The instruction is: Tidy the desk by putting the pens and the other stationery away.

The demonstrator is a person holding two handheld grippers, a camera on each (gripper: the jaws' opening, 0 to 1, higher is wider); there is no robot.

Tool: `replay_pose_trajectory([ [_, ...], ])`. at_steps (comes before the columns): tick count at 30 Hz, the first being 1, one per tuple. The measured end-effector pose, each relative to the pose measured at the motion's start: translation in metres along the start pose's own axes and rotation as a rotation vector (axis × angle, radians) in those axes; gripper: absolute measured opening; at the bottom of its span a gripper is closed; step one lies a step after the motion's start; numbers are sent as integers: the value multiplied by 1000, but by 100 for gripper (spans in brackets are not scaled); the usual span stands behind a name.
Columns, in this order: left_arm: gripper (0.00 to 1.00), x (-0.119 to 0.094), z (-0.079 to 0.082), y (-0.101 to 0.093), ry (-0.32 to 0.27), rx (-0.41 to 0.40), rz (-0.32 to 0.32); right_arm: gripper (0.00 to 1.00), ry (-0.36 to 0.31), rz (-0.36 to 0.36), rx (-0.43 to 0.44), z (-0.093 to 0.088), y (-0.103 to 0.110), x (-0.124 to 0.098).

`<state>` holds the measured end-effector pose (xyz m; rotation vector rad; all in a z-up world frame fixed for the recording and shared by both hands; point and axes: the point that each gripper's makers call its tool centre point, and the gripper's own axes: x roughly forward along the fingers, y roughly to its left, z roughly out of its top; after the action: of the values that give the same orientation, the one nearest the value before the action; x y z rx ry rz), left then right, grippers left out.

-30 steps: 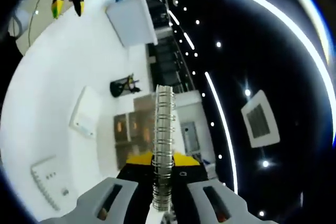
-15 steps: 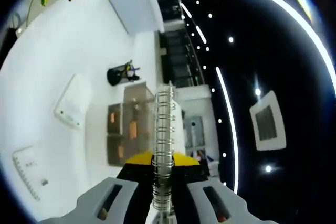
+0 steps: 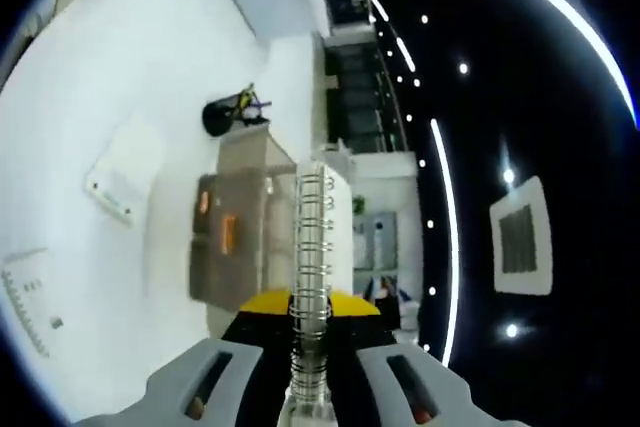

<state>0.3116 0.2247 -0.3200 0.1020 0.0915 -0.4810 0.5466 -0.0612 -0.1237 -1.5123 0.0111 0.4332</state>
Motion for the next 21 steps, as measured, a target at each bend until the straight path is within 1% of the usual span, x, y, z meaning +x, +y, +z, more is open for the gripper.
replay_pose_trajectory([
  [2, 53, -1, 0, 1, -1, -1, 4, 9, -6, 24, 22, 2, 0, 6],
  [7, 53, -2, 1, 1, -1, 0, 2, 9, 3, 75, 8, 7, 3, 24],
  [12, 53, -5, 1, 3, -2, -1, 9, 9, 7, 117, 21, 11, 9, 44],
  [15, 53, -6, 1, 5, -2, -1, 12, 9, 19, 129, 10, 11, 11, 54],
  [20, 53, -9, 1, 8, -3, -1, 20, 9, 30, 149, 17, 9, 12, 67],
  [21, 53, -9, 1, 8, -1, 0, 21, 9, 35, 156, 8, 8, 13, 69],
])
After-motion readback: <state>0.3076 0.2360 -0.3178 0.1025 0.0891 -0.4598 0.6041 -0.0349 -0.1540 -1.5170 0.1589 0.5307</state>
